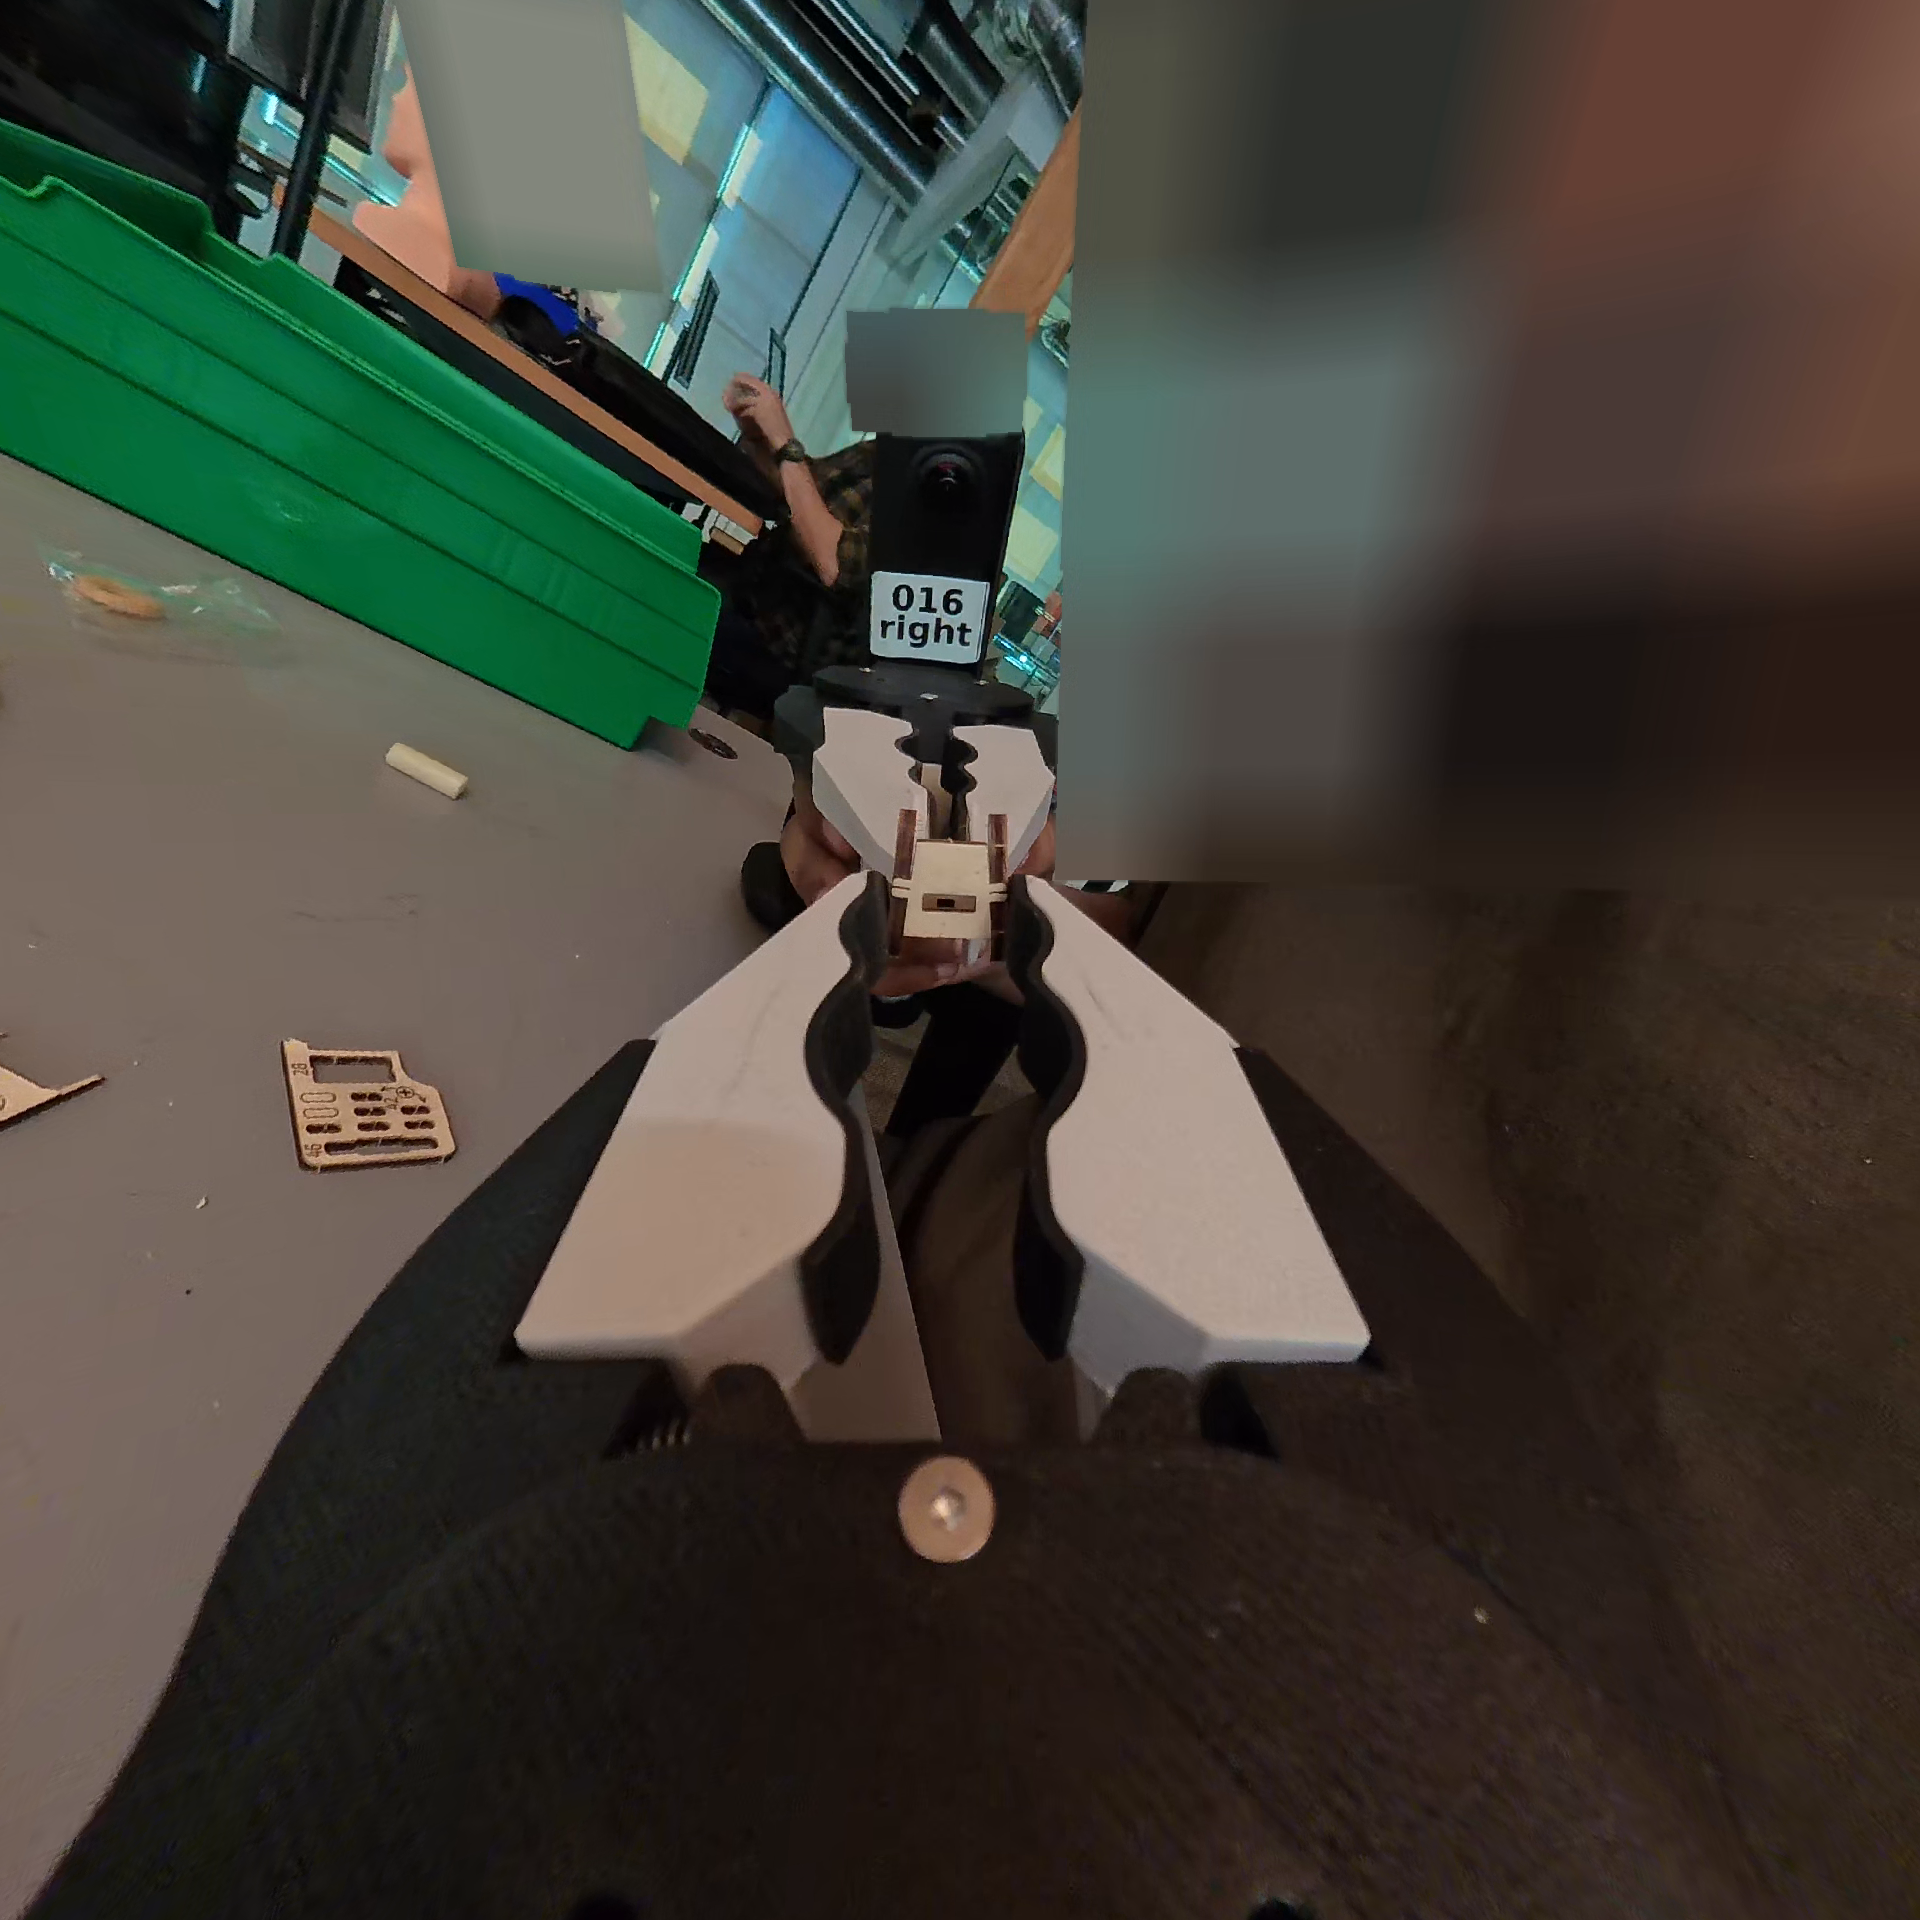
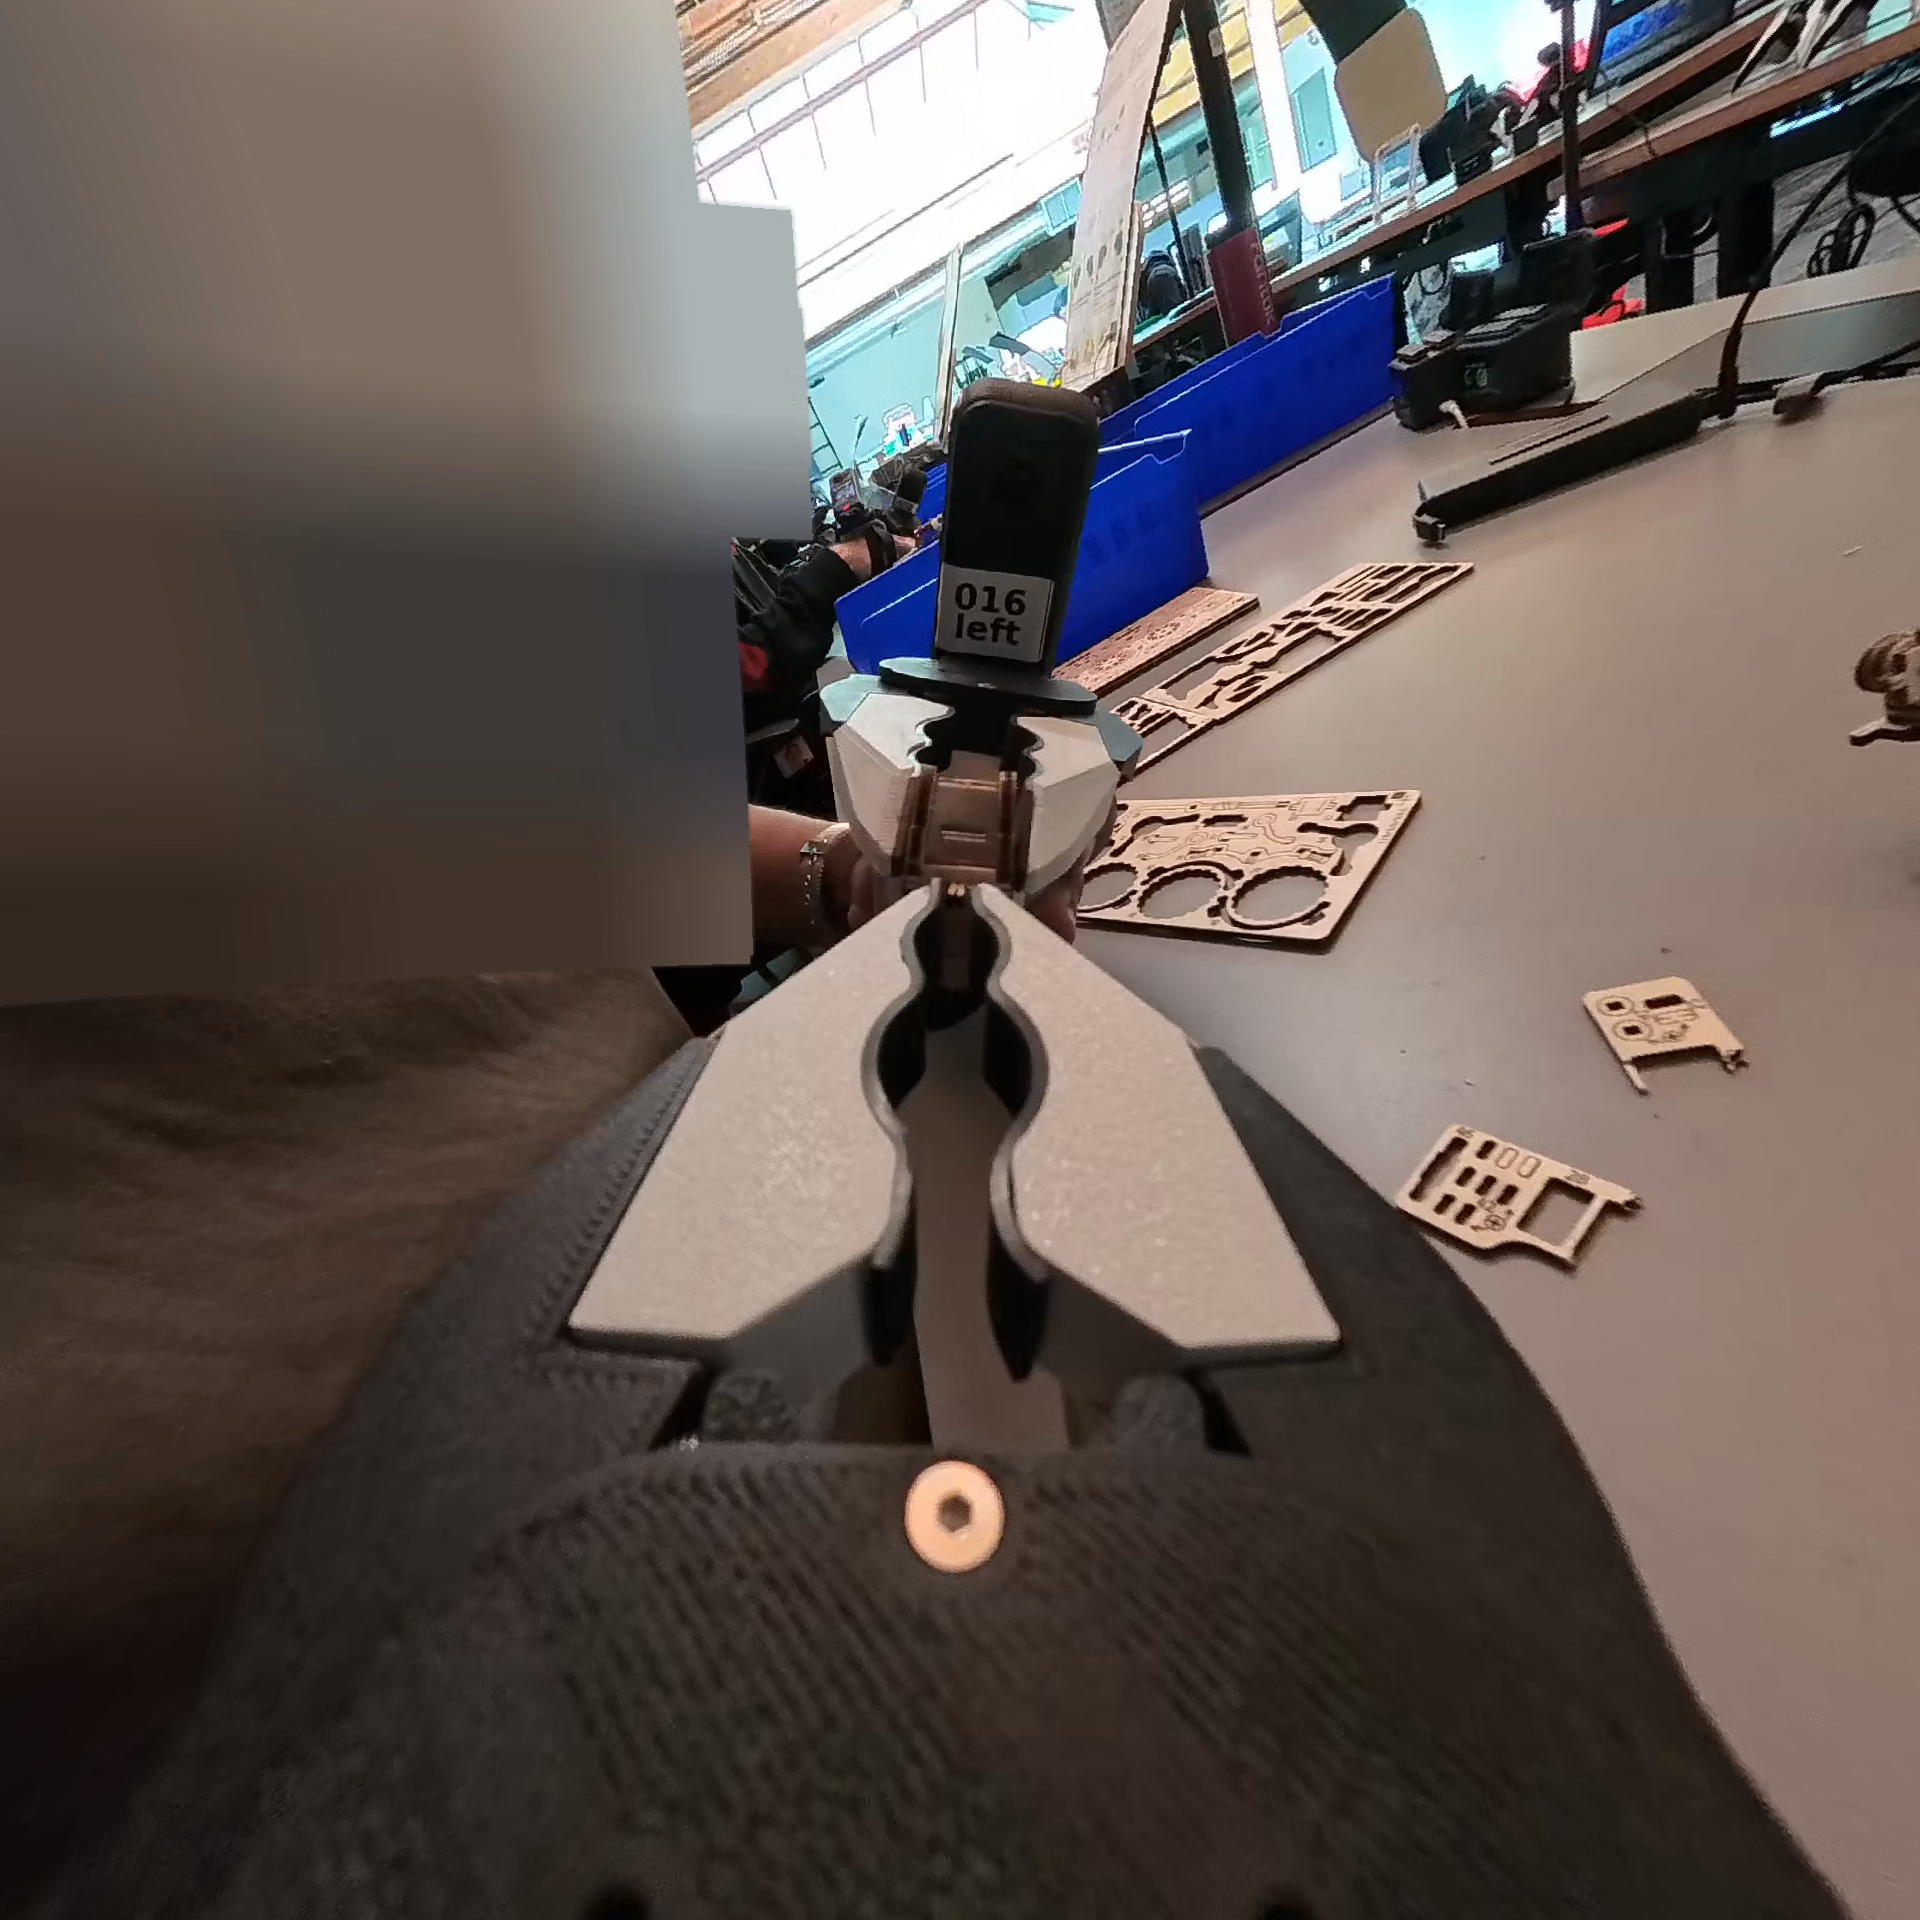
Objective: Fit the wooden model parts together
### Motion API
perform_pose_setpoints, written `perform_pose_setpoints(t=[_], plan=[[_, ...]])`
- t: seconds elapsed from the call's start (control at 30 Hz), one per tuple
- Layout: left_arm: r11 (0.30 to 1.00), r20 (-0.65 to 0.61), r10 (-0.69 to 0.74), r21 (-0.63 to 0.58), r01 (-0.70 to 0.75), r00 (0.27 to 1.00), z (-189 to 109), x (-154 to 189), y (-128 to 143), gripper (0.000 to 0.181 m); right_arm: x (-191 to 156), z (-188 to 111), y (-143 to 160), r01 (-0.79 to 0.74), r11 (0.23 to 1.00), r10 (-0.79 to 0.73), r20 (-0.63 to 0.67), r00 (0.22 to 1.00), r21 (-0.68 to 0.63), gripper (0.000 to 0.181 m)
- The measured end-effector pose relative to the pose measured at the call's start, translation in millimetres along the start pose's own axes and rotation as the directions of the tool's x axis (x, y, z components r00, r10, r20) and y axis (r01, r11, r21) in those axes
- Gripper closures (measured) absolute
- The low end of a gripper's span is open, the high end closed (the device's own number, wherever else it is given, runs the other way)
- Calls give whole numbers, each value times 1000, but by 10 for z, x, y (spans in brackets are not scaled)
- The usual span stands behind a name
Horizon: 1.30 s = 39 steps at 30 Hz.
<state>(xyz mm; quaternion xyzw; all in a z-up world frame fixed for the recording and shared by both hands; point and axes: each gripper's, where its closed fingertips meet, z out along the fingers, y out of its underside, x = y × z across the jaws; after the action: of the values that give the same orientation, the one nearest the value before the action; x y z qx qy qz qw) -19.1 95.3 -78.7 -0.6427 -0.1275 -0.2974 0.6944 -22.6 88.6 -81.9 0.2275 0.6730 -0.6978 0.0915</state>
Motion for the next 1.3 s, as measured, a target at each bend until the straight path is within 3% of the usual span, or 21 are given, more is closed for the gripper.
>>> perform_pose_setpoints(t=[0.43,0.77,1.1,1.23,1.3], plan=[[1000,1,-2,-3,2,1000,6,-1,11,160,-3,2,17,27,999,-27,-9,1000,-18,181],[998,-44,-41,45,43,998,17,54,-41,160,-54,-5,-50,-219,973,208,148,967,65,181],[999,-19,-12,51,13,1000,0,35,-48,160,-35,14,-46,27,999,-26,-14,1000,33,181],[998,-21,-3,55,4,1000,0,48,-57,160,-43,13,-60,-184,980,177,90,980,76,181],[999,-5,9,44,-9,1000,-6,29,-40,160,-26,19,-34,-198,977,192,91,977,73,181]])
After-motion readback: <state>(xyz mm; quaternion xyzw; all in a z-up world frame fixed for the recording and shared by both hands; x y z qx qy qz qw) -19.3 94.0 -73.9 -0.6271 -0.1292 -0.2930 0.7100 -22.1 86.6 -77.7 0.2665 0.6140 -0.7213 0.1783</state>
